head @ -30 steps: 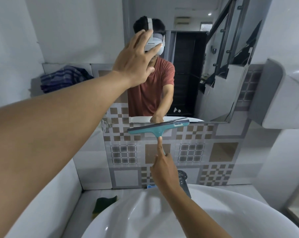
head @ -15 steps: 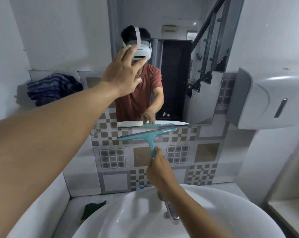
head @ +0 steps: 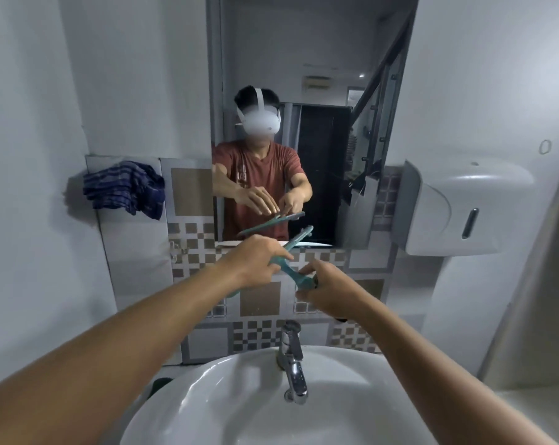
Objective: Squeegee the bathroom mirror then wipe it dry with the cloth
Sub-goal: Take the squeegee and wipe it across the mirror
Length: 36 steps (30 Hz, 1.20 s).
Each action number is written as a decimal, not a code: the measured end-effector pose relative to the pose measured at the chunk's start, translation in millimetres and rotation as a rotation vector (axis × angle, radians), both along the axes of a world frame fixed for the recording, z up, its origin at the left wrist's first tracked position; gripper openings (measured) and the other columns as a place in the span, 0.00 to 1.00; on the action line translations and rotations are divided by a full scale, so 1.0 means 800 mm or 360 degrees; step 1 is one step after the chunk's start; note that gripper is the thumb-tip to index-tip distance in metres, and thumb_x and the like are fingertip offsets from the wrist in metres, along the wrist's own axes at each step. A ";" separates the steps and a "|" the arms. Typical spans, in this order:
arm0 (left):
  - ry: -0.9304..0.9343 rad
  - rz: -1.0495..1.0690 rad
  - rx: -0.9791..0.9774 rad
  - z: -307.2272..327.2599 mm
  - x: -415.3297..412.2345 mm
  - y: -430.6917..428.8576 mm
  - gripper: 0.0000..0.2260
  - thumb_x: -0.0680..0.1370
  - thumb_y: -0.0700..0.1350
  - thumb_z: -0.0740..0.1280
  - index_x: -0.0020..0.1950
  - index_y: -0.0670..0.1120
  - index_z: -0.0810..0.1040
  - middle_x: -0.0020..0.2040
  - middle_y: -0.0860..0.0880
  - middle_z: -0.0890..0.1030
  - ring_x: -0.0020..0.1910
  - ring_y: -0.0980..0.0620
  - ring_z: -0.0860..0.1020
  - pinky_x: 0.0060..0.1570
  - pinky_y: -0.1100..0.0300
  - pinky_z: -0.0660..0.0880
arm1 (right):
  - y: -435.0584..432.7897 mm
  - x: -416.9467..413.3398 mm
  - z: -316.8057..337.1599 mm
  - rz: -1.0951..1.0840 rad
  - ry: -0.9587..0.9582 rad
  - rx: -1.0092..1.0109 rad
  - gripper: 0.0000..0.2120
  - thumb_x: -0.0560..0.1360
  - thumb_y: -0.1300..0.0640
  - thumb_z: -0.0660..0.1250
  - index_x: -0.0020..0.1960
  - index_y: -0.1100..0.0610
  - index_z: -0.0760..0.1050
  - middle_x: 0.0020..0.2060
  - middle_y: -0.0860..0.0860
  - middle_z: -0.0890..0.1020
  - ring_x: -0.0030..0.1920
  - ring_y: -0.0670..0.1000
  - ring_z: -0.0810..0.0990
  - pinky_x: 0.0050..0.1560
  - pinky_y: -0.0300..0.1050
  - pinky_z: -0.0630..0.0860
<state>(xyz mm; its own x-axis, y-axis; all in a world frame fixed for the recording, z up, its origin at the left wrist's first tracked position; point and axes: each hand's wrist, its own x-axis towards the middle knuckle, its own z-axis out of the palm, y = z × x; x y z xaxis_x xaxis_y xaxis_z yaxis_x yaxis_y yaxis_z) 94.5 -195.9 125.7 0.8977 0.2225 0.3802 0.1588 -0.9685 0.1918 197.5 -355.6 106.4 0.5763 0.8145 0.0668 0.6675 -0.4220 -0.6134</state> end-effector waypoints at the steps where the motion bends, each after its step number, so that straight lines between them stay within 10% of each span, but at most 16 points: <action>1: -0.0013 -0.0011 -0.0010 -0.004 -0.002 -0.006 0.14 0.77 0.42 0.72 0.63 0.51 0.83 0.61 0.50 0.84 0.61 0.49 0.80 0.63 0.51 0.75 | -0.007 0.002 0.007 0.0034 0.0005 0.0006 0.19 0.76 0.57 0.73 0.64 0.55 0.72 0.53 0.51 0.81 0.46 0.50 0.81 0.50 0.47 0.82; 11: -0.0063 0.0097 0.0060 0.000 -0.023 -0.045 0.07 0.78 0.51 0.72 0.54 0.54 0.85 0.48 0.50 0.76 0.45 0.52 0.75 0.47 0.56 0.74 | -0.047 0.013 0.060 0.0248 0.0065 0.0063 0.16 0.68 0.62 0.80 0.54 0.55 0.82 0.42 0.52 0.87 0.34 0.48 0.84 0.34 0.37 0.79; 18: 0.0007 0.0226 0.0086 0.003 -0.044 -0.046 0.06 0.77 0.50 0.73 0.53 0.54 0.83 0.51 0.51 0.81 0.52 0.52 0.78 0.52 0.51 0.79 | -0.047 0.016 0.079 0.0268 0.0300 0.0321 0.11 0.70 0.67 0.78 0.52 0.61 0.84 0.41 0.57 0.87 0.38 0.53 0.87 0.41 0.44 0.85; 27: -0.0243 0.0129 -0.0960 0.008 -0.060 -0.048 0.07 0.78 0.46 0.73 0.55 0.48 0.84 0.48 0.54 0.86 0.47 0.57 0.84 0.51 0.58 0.81 | -0.014 -0.002 0.092 0.0277 0.0394 0.0779 0.14 0.72 0.66 0.76 0.55 0.58 0.78 0.43 0.60 0.85 0.39 0.57 0.87 0.42 0.53 0.85; 36: -0.0755 0.0044 -0.1192 0.023 -0.078 -0.038 0.16 0.74 0.36 0.75 0.54 0.56 0.80 0.50 0.54 0.86 0.49 0.55 0.85 0.46 0.58 0.84 | 0.028 -0.026 0.087 0.0307 0.0474 0.1116 0.14 0.74 0.66 0.74 0.57 0.55 0.77 0.42 0.54 0.86 0.41 0.51 0.87 0.40 0.45 0.84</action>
<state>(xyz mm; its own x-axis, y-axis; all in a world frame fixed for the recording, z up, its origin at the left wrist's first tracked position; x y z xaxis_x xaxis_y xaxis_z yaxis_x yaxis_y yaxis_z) 32.4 -226.0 144.1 0.6732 0.5815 0.4568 -0.0771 -0.5591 0.8255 176.4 -333.4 176.0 0.5033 0.7267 0.4675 0.4553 0.2368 -0.8583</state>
